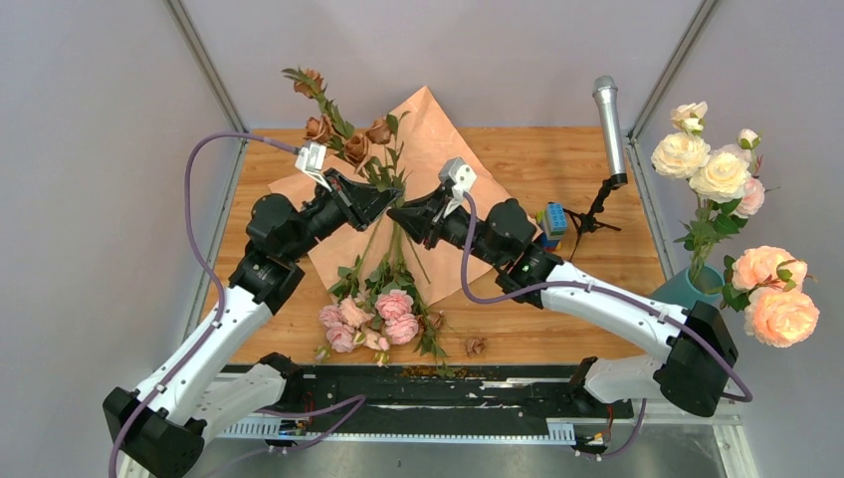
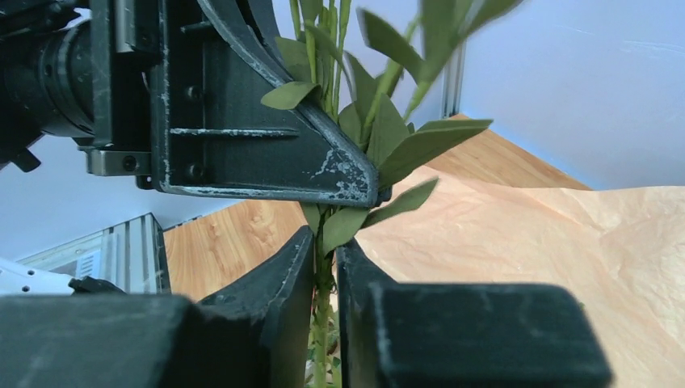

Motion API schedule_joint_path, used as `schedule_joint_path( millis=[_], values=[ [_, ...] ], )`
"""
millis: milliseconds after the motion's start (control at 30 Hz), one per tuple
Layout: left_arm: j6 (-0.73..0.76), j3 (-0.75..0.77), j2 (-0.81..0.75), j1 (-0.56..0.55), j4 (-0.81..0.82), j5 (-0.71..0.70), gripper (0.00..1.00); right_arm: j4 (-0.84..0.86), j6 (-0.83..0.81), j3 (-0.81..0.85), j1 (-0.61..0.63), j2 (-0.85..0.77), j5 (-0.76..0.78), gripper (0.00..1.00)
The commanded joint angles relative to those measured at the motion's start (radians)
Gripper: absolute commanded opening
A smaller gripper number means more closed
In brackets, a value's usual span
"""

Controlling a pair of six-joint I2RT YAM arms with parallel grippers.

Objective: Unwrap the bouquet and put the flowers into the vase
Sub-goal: Pick up the fake flower from the wrapping paper.

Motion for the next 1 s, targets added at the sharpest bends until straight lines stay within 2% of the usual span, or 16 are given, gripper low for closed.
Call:
schedule_joint_path(
  millis=[0, 167, 267, 433, 700, 967],
  values=[
    [0.027, -0.007, -0.025, -0.003, 0.044, 0.015, 0.0, -0.033, -0.001, 0.056, -0.007, -0.017, -0.005, 0.26],
    [0.081, 0.002, -0.05, -0.002, -0.006, -0.002, 0.0, -0.094, -0.028, 0.048, -0.056, -0.06, -0.088, 0.52],
    [0.109, 0.009, -0.049, -0.002, -0.028, 0.007, 0.0, -0.114, -0.014, 0.04, -0.105, -0.094, -0.19, 0.61],
    [0.172, 0.011, -0.026, -0.002, -0.036, 0.069, 0.0, -0.105, 0.152, 0.063, -0.197, -0.105, -0.279, 0.66],
    [0.234, 0.026, 0.014, -0.003, -0.078, 0.112, 0.0, -0.147, 0.378, 0.196, -0.207, -0.014, -0.25, 0.71],
    [0.231, 0.026, 0.036, -0.003, -0.09, 0.098, 0.0, -0.194, 0.403, 0.282, -0.197, 0.074, -0.238, 0.73]
  ],
)
